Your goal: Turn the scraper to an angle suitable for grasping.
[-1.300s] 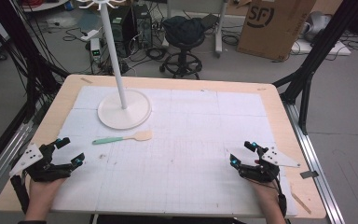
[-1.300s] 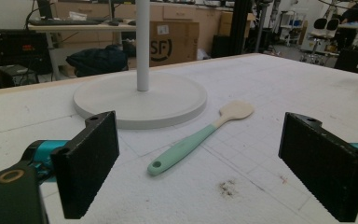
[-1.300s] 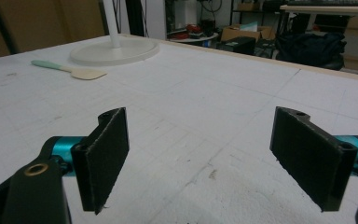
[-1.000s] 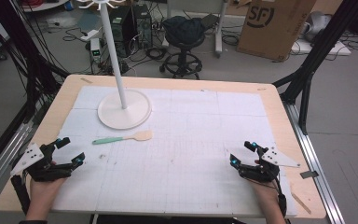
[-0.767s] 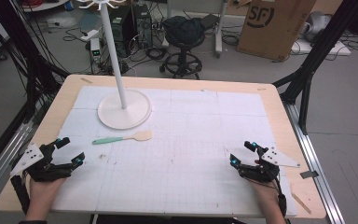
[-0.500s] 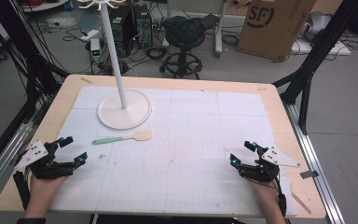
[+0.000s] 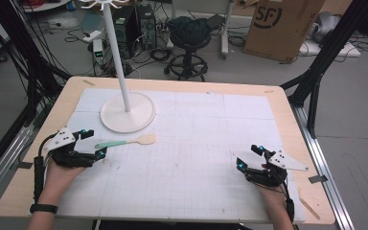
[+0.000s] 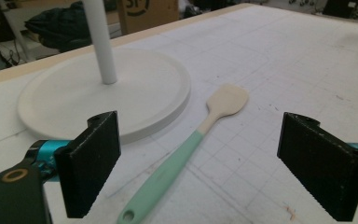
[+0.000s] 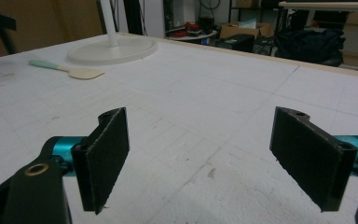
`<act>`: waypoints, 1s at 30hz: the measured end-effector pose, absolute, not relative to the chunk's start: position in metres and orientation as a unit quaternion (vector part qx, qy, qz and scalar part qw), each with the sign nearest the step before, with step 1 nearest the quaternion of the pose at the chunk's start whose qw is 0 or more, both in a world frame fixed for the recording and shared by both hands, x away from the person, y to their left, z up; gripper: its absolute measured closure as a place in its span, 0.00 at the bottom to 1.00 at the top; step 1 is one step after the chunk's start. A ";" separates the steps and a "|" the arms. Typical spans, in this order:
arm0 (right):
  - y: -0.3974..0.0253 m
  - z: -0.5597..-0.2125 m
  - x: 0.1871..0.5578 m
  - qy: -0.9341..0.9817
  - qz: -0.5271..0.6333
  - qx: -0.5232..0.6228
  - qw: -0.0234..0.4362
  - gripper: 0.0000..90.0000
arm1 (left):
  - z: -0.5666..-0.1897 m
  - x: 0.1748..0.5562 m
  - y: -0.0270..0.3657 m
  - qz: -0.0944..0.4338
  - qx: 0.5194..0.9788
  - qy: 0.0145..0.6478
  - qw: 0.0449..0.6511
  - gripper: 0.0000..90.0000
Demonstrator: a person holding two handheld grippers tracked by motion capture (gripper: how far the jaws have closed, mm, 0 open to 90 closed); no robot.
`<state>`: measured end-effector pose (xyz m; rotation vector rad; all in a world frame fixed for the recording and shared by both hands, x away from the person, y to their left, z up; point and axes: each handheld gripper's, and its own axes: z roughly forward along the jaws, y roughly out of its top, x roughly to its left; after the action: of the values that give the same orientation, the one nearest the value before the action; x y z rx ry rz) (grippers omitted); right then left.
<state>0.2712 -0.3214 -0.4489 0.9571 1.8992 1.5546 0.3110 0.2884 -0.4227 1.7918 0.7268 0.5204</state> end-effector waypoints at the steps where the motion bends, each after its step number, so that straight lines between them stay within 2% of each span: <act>1: -0.321 -0.449 0.271 0.698 0.571 0.352 0.251 0.21 | -0.421 0.314 0.284 0.214 0.759 0.303 0.535 0.16; 13: -0.321 -0.449 0.272 0.699 0.571 0.351 0.249 0.21 | -0.417 0.348 0.242 0.175 0.816 0.274 0.478 0.16; 19: -0.321 -0.449 0.272 0.699 0.571 0.352 0.246 0.21 | -0.426 0.364 0.222 0.155 0.843 0.263 0.442 0.23; 20: -0.321 -0.449 0.272 0.699 0.571 0.353 0.246 0.21 | -0.427 0.366 0.219 0.155 0.849 0.258 0.435 0.27; 21: -0.321 -0.449 0.272 0.699 0.571 0.353 0.246 0.21 | -0.428 0.368 0.216 0.154 0.855 0.256 0.425 0.27; 24: -0.321 -0.449 0.272 0.699 0.571 0.353 0.245 0.21 | -0.432 0.374 0.212 0.145 0.861 0.253 0.417 0.38; 26: -0.322 -0.449 0.272 0.699 0.571 0.351 0.248 0.21 | -0.432 0.379 0.210 0.143 0.868 0.250 0.405 0.41; 27: -0.322 -0.449 0.272 0.699 0.571 0.352 0.247 0.21 | -0.433 0.381 0.210 0.140 0.870 0.247 0.403 0.48; 30: -0.321 -0.449 0.272 0.699 0.571 0.353 0.245 0.21 | -0.433 0.385 0.209 0.134 0.876 0.241 0.395 0.56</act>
<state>0.2718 -0.3215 -0.4488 0.9630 1.9091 1.5592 0.3855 0.2093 -0.4334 2.2226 0.6122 0.3405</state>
